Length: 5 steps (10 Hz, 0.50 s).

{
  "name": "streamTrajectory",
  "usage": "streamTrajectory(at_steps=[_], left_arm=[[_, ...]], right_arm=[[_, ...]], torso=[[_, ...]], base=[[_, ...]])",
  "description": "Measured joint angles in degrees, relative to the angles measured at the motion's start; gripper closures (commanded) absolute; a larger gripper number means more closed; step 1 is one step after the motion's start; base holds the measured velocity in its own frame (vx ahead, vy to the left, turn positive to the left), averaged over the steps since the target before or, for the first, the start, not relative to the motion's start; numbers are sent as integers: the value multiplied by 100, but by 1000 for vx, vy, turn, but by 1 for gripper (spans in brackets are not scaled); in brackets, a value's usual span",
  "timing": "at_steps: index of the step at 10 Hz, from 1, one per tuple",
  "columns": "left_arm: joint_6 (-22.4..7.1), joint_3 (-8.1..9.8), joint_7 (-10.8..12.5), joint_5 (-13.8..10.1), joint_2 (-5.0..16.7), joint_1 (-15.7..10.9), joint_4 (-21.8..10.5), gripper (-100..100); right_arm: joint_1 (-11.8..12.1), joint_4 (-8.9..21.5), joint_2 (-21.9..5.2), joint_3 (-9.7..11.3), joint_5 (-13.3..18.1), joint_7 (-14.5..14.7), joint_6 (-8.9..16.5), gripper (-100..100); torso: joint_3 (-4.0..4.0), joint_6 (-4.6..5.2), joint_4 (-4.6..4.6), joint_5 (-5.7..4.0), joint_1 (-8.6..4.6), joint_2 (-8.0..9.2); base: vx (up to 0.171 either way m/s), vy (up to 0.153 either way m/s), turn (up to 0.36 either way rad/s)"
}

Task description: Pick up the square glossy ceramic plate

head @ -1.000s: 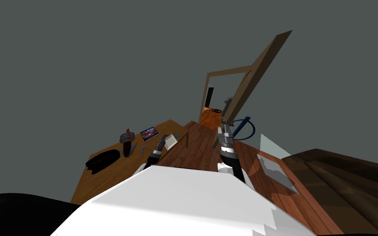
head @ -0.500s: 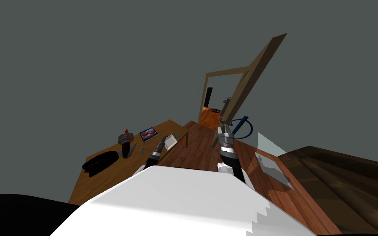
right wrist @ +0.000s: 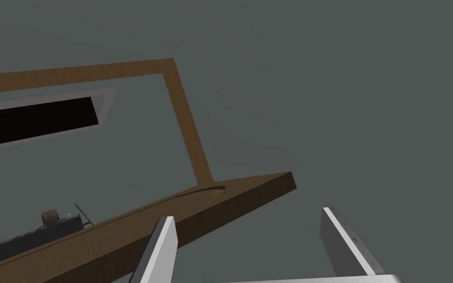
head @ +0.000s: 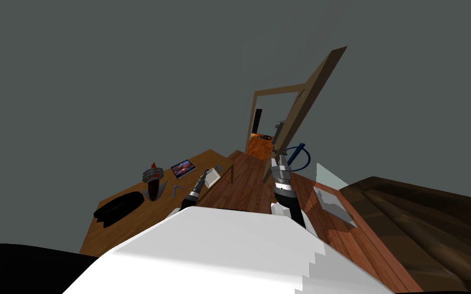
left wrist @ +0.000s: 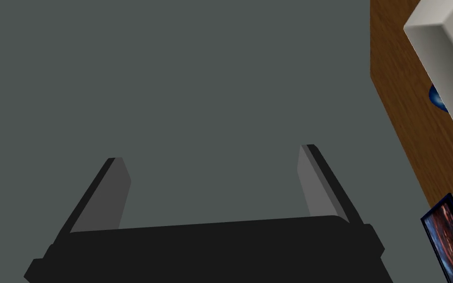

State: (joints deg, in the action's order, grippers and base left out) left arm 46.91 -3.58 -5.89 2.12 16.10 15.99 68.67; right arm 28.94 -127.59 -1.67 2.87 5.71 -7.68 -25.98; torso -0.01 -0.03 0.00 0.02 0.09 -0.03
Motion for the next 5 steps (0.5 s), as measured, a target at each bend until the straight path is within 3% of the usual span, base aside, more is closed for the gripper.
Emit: streamTrajectory(at_steps=[5], left_arm=[[202, -34, 25, 17, 126, -228, -868, -100]], right_arm=[[0, 0, 0, 0, 0, 0, 0, 0]], torso=[[0, -1, 0, 0, 0, 0]], base=[[-4, 19, -72]])
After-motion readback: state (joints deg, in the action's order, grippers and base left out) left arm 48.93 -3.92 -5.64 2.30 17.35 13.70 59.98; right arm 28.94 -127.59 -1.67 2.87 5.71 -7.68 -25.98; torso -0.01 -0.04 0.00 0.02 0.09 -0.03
